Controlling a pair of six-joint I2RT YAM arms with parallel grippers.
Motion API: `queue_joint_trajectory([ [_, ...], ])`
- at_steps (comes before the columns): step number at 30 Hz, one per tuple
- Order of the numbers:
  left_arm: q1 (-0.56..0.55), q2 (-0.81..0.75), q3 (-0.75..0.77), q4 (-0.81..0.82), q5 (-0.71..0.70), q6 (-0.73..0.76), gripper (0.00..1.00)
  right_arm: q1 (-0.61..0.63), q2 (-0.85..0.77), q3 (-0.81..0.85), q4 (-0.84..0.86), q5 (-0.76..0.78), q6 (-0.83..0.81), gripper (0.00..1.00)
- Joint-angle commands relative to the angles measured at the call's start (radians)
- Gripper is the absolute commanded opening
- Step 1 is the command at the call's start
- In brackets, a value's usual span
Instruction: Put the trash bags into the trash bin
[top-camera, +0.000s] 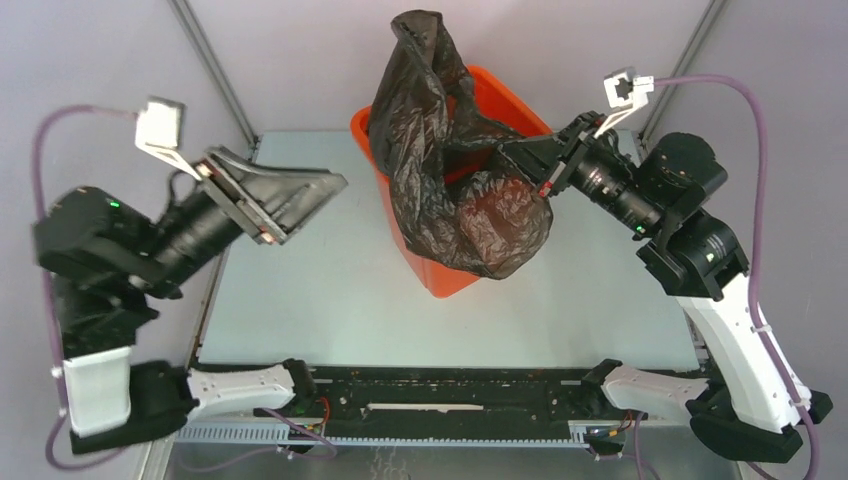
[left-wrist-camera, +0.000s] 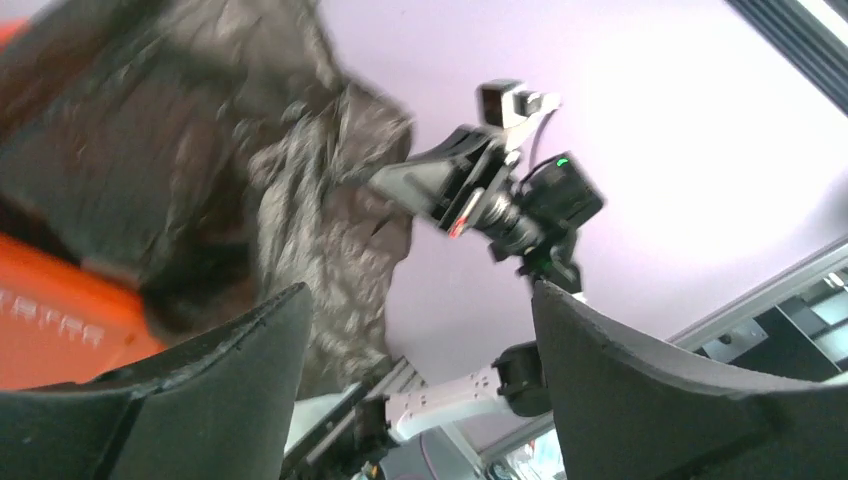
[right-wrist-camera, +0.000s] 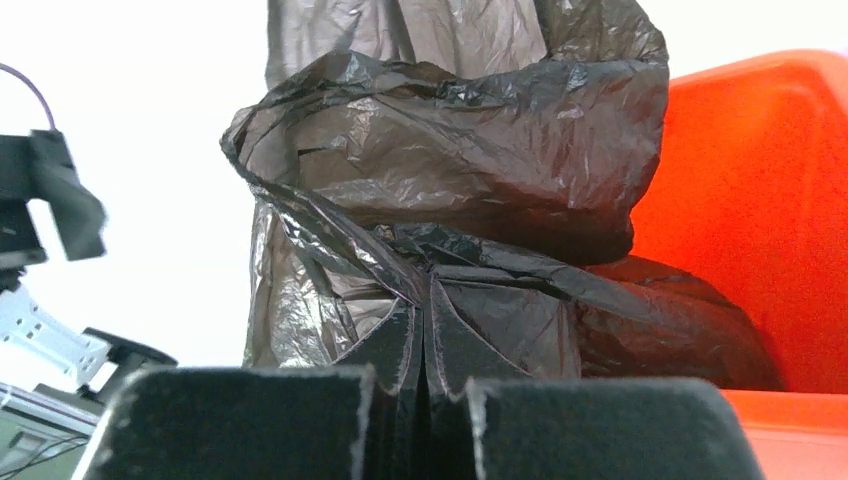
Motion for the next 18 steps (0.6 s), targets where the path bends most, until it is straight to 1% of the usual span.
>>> queue_joint_trajectory([
  [1, -0.228, 0.237, 0.312, -0.227, -0.381, 0.219, 0.83, 0.016, 0.012, 0.020, 0.052, -0.007, 0.074, 0.00],
  [3, -0.281, 0.349, 0.452, -0.292, -0.480, 0.237, 0.78, 0.017, 0.012, 0.018, 0.049, -0.006, 0.076, 0.00],
  [5, -0.286, 0.421, 0.547, -0.346, -0.531, 0.230, 0.75, 0.017, 0.011, 0.021, 0.042, 0.000, 0.079, 0.00],
  [6, -0.286, 0.434, 0.556, -0.348, -0.540, 0.241, 0.74, 0.016, 0.009, 0.022, 0.039, 0.003, 0.080, 0.00],
  [9, -0.286, 0.444, 0.519, -0.304, -0.542, 0.260, 0.72, 0.016, 0.001, 0.019, 0.033, 0.008, 0.080, 0.00],
  [10, -0.286, 0.451, 0.514, -0.286, -0.535, 0.268, 0.74, 0.017, -0.001, 0.017, 0.027, 0.014, 0.080, 0.00],
  [12, -0.286, 0.475, 0.527, -0.261, -0.526, 0.286, 0.82, 0.016, -0.005, 0.013, 0.019, 0.025, 0.082, 0.00],
  [13, -0.287, 0.488, 0.539, -0.252, -0.526, 0.300, 0.84, 0.016, -0.008, 0.007, 0.017, 0.028, 0.085, 0.00],
  [15, -0.287, 0.510, 0.560, -0.235, -0.536, 0.330, 0.85, 0.016, -0.011, -0.007, 0.015, 0.029, 0.087, 0.00],
  [18, -0.289, 0.515, 0.537, -0.165, -0.547, 0.382, 0.84, 0.016, -0.009, -0.017, 0.009, 0.029, 0.094, 0.00],
])
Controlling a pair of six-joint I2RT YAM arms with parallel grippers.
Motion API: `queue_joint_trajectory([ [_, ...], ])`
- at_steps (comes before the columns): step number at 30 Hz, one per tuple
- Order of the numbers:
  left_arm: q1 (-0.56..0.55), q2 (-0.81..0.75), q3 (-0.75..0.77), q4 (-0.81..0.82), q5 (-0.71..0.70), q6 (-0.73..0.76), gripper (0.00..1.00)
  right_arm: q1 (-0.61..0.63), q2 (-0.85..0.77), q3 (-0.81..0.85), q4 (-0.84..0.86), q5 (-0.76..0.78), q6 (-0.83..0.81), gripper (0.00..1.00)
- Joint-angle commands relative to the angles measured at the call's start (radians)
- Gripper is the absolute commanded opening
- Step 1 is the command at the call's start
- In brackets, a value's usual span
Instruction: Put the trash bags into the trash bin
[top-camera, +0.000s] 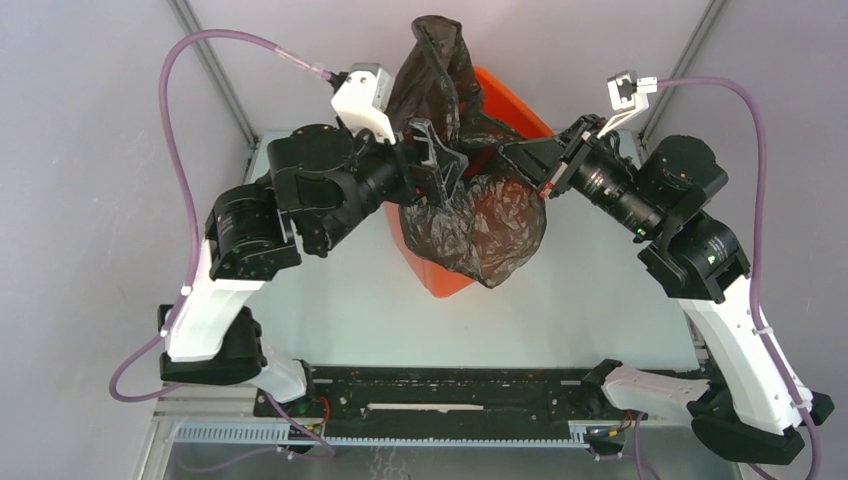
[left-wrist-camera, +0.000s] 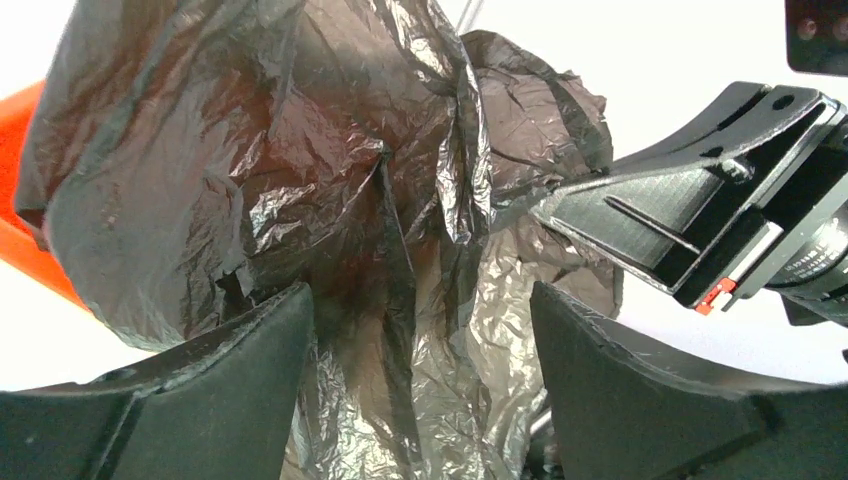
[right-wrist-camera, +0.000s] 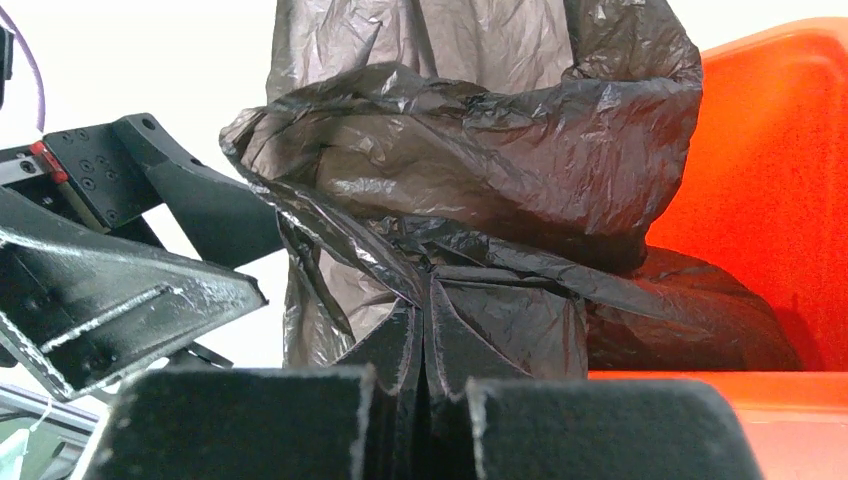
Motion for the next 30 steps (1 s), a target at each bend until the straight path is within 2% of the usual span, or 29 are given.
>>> queue_joint_trajectory([
  [1, -0.009, -0.030, 0.008, 0.116, -0.065, 0.110, 0.81, 0.008, -0.013, -0.010, 0.013, 0.017, 0.020, 0.00],
  [4, -0.009, -0.029, -0.021, 0.135, -0.111, 0.133, 0.67, 0.009, -0.009, -0.006, 0.020, 0.015, 0.023, 0.00],
  [9, -0.009, -0.016, -0.033, 0.160, -0.107, 0.155, 0.61, 0.008, -0.002, 0.007, 0.018, 0.018, 0.018, 0.00],
  [13, -0.009, -0.002, -0.033, 0.162, -0.048, 0.154, 0.81, 0.009, 0.000, 0.009, 0.017, 0.021, 0.018, 0.00],
  [15, -0.007, 0.007, -0.035, 0.152, -0.036, 0.146, 0.85, 0.008, 0.002, 0.009, 0.016, 0.020, 0.017, 0.00],
  [17, -0.006, 0.017, -0.034, 0.133, -0.036, 0.138, 0.79, 0.008, 0.003, 0.010, 0.017, 0.021, 0.017, 0.00],
  [21, 0.029, 0.030, -0.038, 0.074, -0.027, 0.089, 0.57, 0.008, 0.003, 0.011, 0.015, 0.026, 0.015, 0.00],
  [23, 0.067, 0.031, -0.049, 0.052, 0.014, 0.048, 0.53, 0.007, 0.003, 0.010, 0.015, 0.030, 0.017, 0.00],
  [30, 0.118, -0.019, -0.100, 0.102, 0.086, 0.038, 0.26, -0.026, 0.008, 0.004, 0.012, 0.036, 0.022, 0.00],
])
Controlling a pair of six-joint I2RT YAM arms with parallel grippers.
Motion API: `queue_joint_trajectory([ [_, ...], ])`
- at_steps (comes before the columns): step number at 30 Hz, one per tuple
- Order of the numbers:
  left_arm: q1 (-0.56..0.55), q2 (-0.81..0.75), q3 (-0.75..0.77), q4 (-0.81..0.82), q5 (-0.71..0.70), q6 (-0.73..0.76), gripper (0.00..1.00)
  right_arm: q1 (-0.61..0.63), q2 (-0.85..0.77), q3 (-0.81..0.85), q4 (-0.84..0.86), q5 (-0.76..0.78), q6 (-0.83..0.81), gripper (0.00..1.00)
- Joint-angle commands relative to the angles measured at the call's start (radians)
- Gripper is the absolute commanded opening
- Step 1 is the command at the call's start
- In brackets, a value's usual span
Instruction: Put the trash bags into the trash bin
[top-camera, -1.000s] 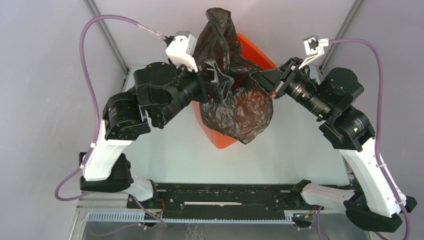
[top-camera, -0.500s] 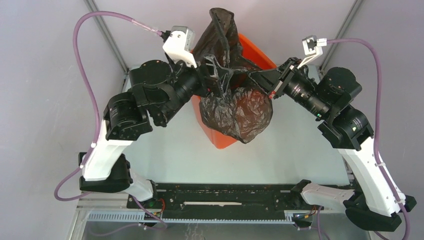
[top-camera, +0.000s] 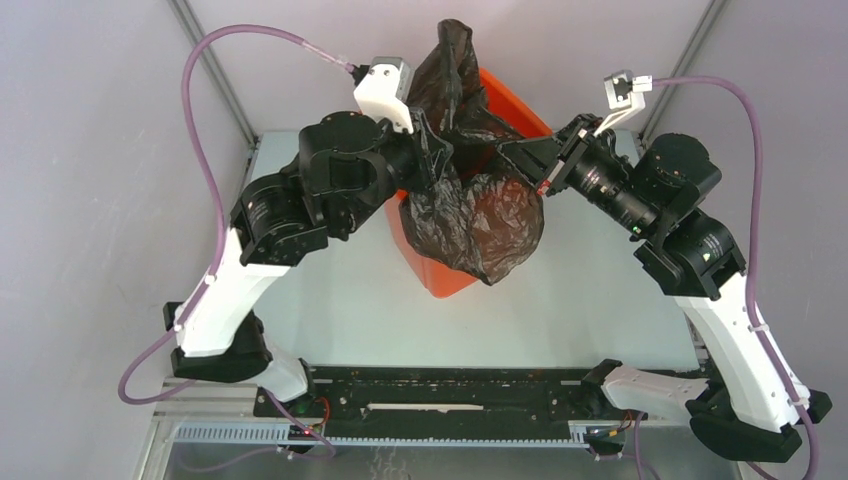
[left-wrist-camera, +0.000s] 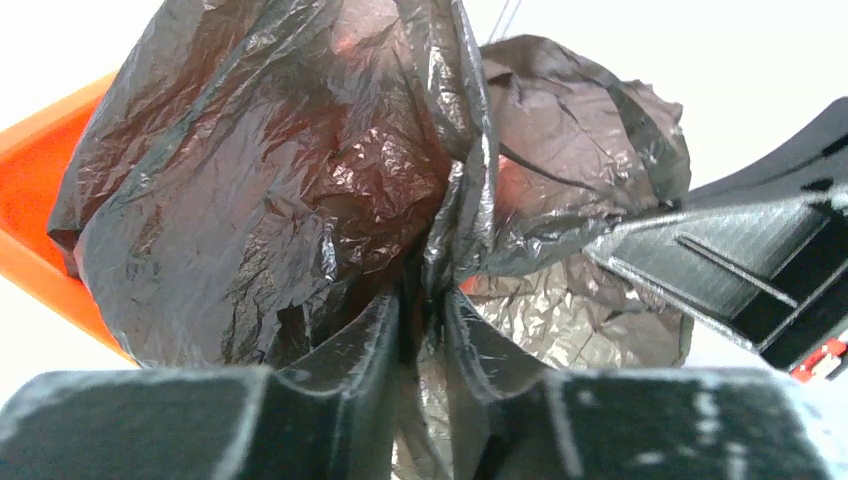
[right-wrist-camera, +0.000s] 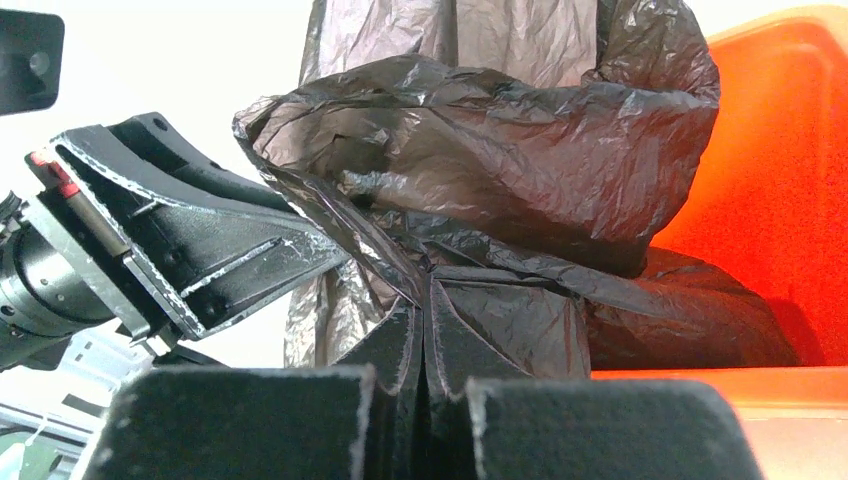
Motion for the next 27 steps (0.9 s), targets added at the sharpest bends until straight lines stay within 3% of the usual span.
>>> queue_joint_trajectory([
  [1, 0.045, -0.069, -0.064, 0.046, 0.081, -0.030, 0.21, -0.043, 0.005, 0.010, 0.023, 0.009, 0.010, 0.00],
  [4, 0.139, -0.124, -0.146, 0.101, 0.166, -0.072, 0.02, -0.123, 0.026, 0.017, 0.041, -0.045, 0.041, 0.00],
  [5, 0.175, -0.142, -0.175, 0.128, 0.197, -0.088, 0.00, -0.160, 0.032, 0.018, 0.050, -0.068, 0.054, 0.00],
  [12, 0.468, -0.288, -0.466, 0.513, 0.473, -0.292, 0.00, -0.444, 0.147, 0.046, 0.164, -0.277, 0.298, 0.00],
  [17, 0.694, -0.363, -0.748, 0.818, 0.638, -0.557, 0.00, -0.533, 0.267, 0.062, 0.251, -0.388, 0.435, 0.00],
  [22, 0.781, -0.431, -0.933, 0.870, 0.704, -0.608, 0.00, -0.609, 0.355, 0.063, 0.236, -0.581, 0.480, 0.00],
  [27, 0.780, -0.579, -1.105, 0.890, 0.804, -0.644, 0.00, -0.677, 0.290, 0.015, 0.078, -0.680, 0.373, 0.00],
])
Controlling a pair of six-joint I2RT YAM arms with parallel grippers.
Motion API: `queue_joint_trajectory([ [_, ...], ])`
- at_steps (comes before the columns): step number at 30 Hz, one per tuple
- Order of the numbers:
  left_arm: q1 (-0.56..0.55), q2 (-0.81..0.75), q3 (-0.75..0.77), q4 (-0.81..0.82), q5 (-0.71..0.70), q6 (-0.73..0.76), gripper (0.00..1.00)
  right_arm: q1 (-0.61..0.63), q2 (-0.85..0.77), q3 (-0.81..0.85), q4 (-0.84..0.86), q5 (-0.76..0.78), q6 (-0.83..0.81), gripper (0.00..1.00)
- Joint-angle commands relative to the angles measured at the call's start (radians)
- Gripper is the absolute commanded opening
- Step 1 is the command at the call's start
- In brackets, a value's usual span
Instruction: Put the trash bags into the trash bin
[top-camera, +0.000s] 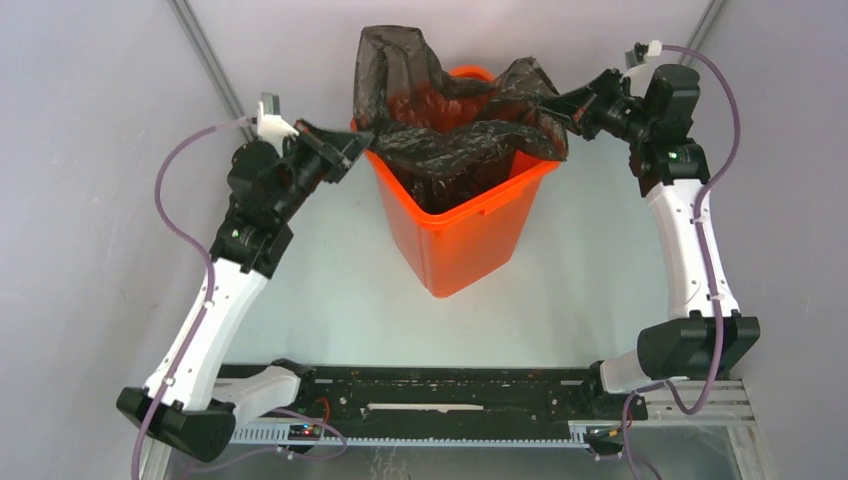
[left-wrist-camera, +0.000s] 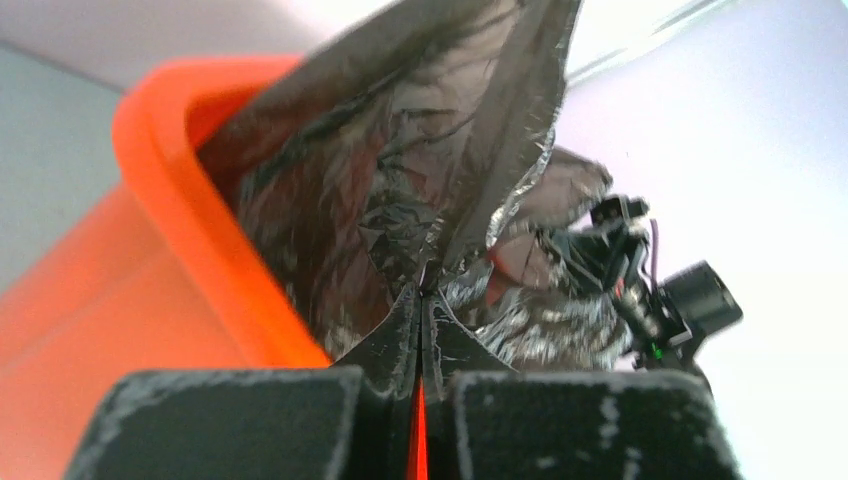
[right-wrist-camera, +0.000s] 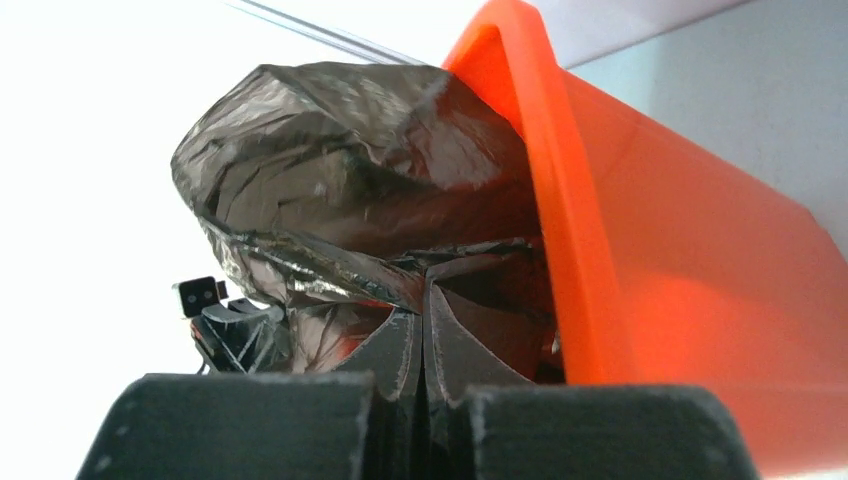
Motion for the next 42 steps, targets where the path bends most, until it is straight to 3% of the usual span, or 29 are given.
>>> queue_joint_trajectory([
  [1, 0.003, -0.179, -0.133, 0.087, 0.148, -0.081, 0.00, -0.053, -0.115, -0.025, -0.099, -0.143, -0.074, 0.00],
  [9, 0.002, -0.341, -0.368, 0.061, 0.204, -0.155, 0.00, -0.076, -0.214, -0.117, -0.244, -0.138, -0.163, 0.00],
  [12, 0.002, -0.377, -0.420, 0.060, 0.193, -0.156, 0.00, -0.083, -0.226, -0.104, -0.296, -0.144, -0.190, 0.09],
  [23, 0.002, -0.390, -0.474, 0.068, 0.245, -0.182, 0.00, -0.064, -0.297, -0.054, -0.585, -0.075, -0.337, 0.92],
  [25, 0.002, -0.392, -0.478, 0.066, 0.251, -0.187, 0.00, -0.052, -0.310, -0.058, -0.610, -0.084, -0.334, 0.97],
  [29, 0.001, -0.392, -0.471, 0.051, 0.255, -0.186, 0.00, 0.022, -0.379, -0.171, -0.473, -0.116, -0.190, 0.90],
  [34, 0.003, -0.374, -0.451, 0.033, 0.271, -0.174, 0.00, 0.071, -0.474, -0.316, -0.335, -0.060, -0.039, 0.55],
  [39, 0.005, -0.396, -0.496, -0.020, 0.253, -0.146, 0.00, 0.045, -0.498, -0.320, -0.452, -0.044, -0.146, 0.21],
  [42, 0.011, -0.414, -0.543, -0.030, 0.245, -0.144, 0.00, 0.031, -0.505, -0.335, -0.535, -0.011, -0.245, 0.10],
])
